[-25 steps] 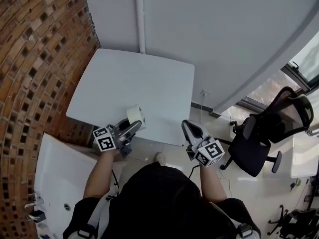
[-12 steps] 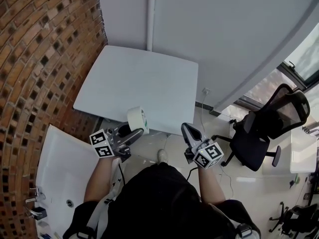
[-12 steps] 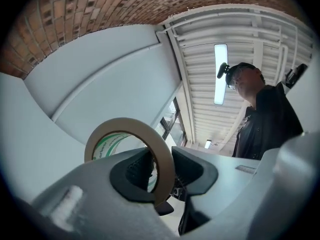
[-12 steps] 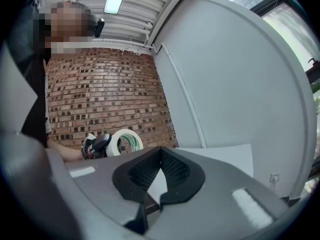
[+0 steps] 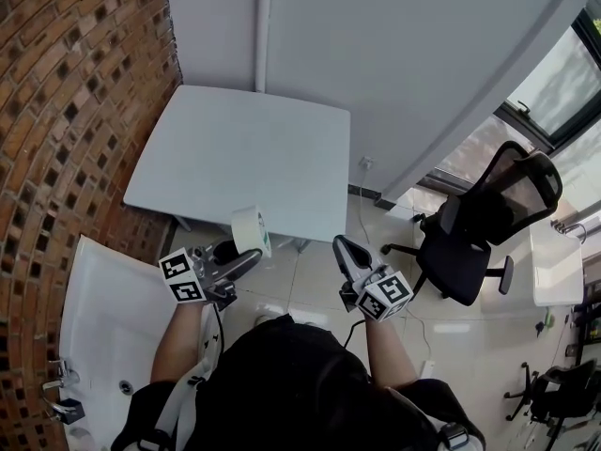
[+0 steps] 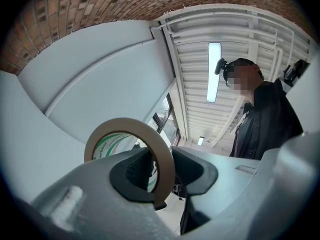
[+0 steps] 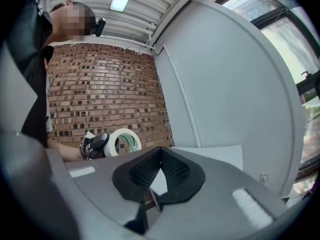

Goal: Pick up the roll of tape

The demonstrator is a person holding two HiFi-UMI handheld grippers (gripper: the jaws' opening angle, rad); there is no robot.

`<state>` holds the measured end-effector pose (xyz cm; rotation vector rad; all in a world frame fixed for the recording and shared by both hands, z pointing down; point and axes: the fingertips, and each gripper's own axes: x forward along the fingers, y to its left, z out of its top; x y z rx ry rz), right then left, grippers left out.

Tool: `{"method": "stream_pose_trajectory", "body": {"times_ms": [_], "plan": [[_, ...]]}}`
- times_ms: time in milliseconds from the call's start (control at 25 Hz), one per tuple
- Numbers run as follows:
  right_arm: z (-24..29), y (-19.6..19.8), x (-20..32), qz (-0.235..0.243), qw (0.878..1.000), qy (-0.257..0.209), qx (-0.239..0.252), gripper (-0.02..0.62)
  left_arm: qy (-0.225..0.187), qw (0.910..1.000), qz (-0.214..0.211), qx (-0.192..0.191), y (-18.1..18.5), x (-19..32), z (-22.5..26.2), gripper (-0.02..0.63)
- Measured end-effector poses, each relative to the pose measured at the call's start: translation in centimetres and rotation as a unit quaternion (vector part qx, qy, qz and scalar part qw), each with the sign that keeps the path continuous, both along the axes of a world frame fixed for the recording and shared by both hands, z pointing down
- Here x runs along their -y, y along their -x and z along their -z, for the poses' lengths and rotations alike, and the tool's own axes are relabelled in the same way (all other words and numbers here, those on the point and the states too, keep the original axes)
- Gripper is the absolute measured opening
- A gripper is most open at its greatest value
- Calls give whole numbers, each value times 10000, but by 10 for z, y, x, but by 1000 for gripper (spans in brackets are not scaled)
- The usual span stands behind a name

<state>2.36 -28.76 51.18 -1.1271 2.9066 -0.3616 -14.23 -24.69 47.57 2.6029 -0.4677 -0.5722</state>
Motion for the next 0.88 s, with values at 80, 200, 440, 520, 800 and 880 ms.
{"method": "stream_pose_trajectory", "body": {"times_ms": [80, 200, 440, 520, 800, 880], "plan": [[2, -3, -2, 6, 10000, -59, -24, 5, -6, 10000, 38, 32, -3, -2, -1, 117], [5, -13, -9, 46, 9999, -113, -79, 5, -42, 9999, 97, -18, -10, -5, 2, 117], [14, -49, -14, 22, 9997, -203, -111, 5, -107, 9996, 262, -27, -32, -1, 9, 117], [16, -59, -13, 52, 9997, -233, -99, 5, -115, 9992, 336, -170, -40, -3, 14, 117], [14, -76, -20, 289, 9992, -257, -39, 5, -69, 9987, 368, -337, -62, -12, 10, 115], [11, -80, -23, 337, 9992, -234, -37, 5, -36, 9995, 224, -221, -76, -15, 3, 115]]}}
